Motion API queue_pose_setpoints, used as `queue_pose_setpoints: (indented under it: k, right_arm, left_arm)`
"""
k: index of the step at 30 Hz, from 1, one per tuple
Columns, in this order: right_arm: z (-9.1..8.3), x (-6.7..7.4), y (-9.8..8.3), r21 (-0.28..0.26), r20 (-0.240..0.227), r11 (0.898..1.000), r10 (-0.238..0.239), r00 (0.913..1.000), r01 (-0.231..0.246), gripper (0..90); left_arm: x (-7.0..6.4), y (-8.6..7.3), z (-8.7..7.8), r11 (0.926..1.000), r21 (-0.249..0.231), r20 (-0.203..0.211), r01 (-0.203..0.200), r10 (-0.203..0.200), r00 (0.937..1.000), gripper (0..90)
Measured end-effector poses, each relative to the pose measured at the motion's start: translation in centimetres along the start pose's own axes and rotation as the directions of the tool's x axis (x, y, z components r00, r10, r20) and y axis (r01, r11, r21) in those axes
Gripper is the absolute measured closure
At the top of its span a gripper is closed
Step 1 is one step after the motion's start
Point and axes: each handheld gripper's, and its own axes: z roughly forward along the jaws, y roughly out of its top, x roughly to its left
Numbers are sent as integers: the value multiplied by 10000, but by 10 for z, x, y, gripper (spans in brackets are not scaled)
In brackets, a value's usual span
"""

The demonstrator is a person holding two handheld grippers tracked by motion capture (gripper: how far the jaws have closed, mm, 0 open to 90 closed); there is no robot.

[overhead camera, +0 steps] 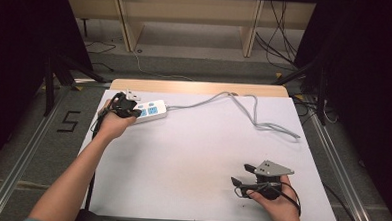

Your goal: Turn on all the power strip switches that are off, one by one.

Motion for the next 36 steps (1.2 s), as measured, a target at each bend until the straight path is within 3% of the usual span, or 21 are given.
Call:
queue_pose_setpoints:
  k: [17, 28, 36]
  right_arm:
    - [0, 0, 0, 17, -26, 10000, -12, 10000, 12, 322]
    - [0, 0, 0, 25, -35, 10000, -26, 10000, 27, 322]
    - [0, 0, 0, 25, -44, 10000, -17, 10000, 17, 322]
  left_arm:
    - [7, 17, 15, 9990, 362, -152, -264, 270, 9995, 894]
    - [6, 23, 31, 9993, 327, -71, -166, 169, 9998, 894]
    - [11, 32, 33, 9996, 254, -135, -152, 156, 9998, 894]
